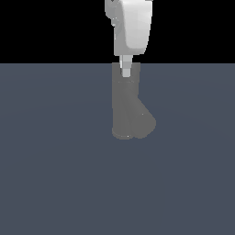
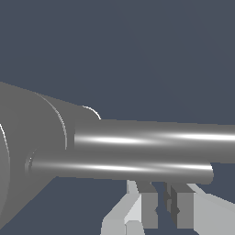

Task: Turn on the faucet by rotating a designated handle.

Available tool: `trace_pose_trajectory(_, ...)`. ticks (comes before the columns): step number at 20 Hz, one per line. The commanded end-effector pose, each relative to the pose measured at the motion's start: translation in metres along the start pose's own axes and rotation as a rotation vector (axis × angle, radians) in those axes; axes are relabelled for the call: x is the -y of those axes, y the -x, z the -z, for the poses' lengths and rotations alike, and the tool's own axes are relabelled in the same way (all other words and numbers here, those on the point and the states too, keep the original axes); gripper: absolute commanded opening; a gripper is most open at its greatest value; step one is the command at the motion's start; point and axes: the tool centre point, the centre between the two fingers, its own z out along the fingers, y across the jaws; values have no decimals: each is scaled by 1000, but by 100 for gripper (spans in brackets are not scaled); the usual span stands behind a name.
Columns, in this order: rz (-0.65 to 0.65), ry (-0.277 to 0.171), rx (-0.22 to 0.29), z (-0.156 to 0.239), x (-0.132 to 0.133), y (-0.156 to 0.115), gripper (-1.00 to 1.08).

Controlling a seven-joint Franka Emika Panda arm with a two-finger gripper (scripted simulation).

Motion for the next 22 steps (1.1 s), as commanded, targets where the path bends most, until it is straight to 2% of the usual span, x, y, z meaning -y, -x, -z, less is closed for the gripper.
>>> trace_pose_trajectory(1,-34,-2,-2,0,-2,-33,-100)
trace_pose_trajectory(8,-42,-1,-2,1,-4,-75,-100)
trace_pose_trajectory(9,-42,-1,-2,1,-4,-75,-100)
trace_pose_trajectory(10,11,1,1,0,3,-42,-100)
trace_pose_trajectory(22,-10,0,0,0,30,-83,-100)
